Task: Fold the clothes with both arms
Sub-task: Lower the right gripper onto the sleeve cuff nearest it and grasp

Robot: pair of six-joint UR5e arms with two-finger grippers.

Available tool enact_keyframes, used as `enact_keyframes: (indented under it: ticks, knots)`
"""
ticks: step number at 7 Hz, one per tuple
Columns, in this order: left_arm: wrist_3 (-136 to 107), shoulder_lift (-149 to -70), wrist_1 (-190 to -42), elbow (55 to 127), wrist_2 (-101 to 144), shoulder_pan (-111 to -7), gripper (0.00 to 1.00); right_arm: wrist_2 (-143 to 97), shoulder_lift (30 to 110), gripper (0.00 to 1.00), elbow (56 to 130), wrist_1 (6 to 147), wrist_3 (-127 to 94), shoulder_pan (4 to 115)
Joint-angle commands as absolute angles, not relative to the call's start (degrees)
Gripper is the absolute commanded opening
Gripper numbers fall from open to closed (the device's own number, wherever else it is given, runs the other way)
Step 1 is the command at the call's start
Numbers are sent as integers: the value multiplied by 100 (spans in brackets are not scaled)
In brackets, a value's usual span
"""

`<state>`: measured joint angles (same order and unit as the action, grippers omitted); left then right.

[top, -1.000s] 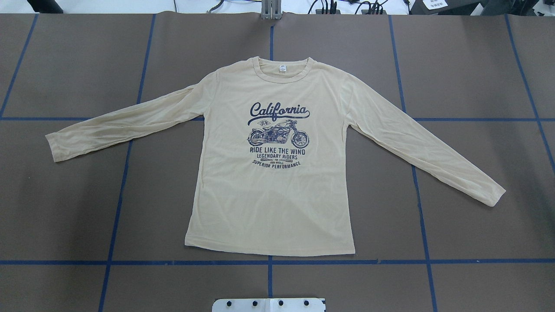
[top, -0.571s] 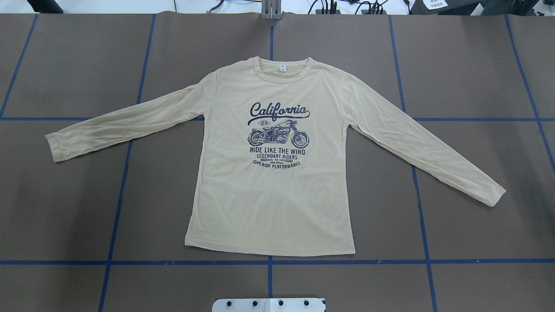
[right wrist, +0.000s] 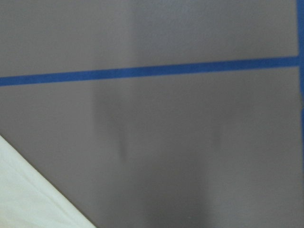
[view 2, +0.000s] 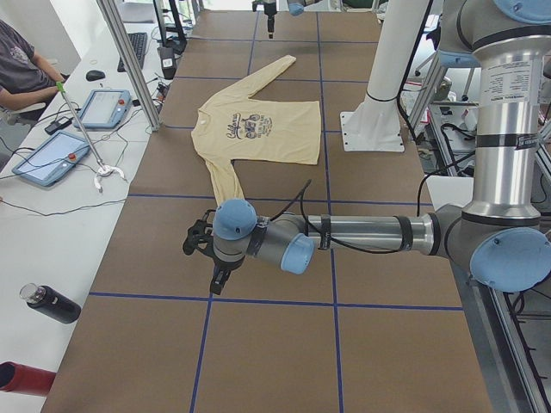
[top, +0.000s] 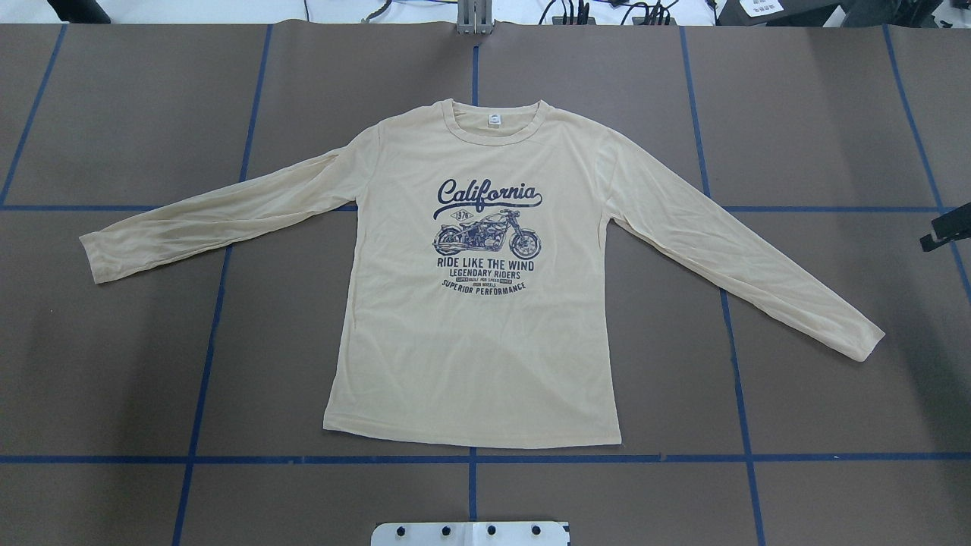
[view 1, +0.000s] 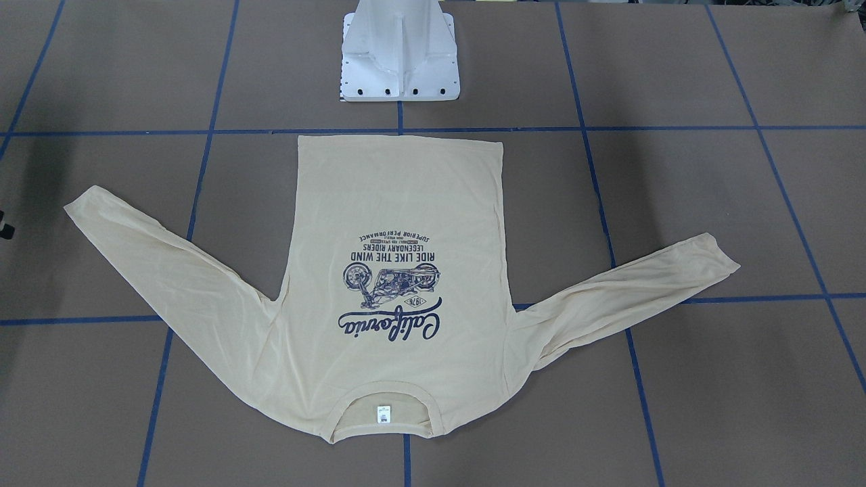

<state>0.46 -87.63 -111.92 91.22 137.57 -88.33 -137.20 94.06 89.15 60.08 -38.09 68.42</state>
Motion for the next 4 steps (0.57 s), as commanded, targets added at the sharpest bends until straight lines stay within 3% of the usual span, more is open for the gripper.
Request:
enact_keyframes:
  ticks: [1,4]
  knots:
    - [53,-8763,-11206,9167,13764,-8833,100,-13439,9842,99,9112,4896,-5561,6022]
    - [61,-8754,-11268,9150,13755,-8833,100,-13334,10266,95,9475,4896,-5878,5723]
